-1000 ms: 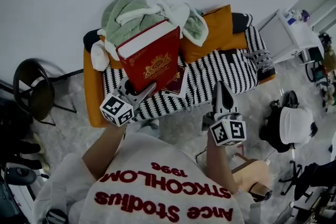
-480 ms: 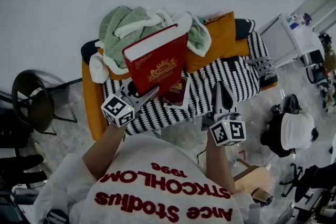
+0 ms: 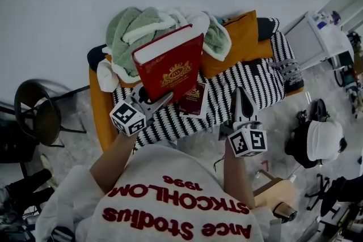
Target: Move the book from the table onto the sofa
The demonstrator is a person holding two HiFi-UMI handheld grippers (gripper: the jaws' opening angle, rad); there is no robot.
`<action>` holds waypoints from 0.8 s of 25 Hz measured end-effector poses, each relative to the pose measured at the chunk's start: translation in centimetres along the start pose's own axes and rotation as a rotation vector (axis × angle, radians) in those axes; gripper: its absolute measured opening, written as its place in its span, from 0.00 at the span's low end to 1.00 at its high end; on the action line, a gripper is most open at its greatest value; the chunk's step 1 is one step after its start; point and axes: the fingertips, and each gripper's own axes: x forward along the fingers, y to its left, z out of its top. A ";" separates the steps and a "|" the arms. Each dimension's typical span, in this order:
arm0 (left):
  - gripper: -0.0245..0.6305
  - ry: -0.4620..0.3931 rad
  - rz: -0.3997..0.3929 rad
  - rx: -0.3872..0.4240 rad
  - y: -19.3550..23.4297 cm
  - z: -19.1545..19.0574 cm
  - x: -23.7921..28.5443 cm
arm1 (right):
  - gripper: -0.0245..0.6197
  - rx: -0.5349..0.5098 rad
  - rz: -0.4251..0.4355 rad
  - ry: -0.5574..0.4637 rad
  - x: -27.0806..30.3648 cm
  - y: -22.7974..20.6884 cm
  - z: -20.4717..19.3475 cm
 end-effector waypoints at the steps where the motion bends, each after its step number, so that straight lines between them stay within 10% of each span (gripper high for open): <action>1: 0.40 0.000 -0.003 -0.004 0.0 -0.1 0.1 | 0.08 0.001 -0.002 0.002 0.1 -0.1 -0.1; 20: 0.40 0.019 0.004 -0.043 -0.7 -1.2 2.3 | 0.08 0.008 0.052 0.066 1.6 -1.5 -1.0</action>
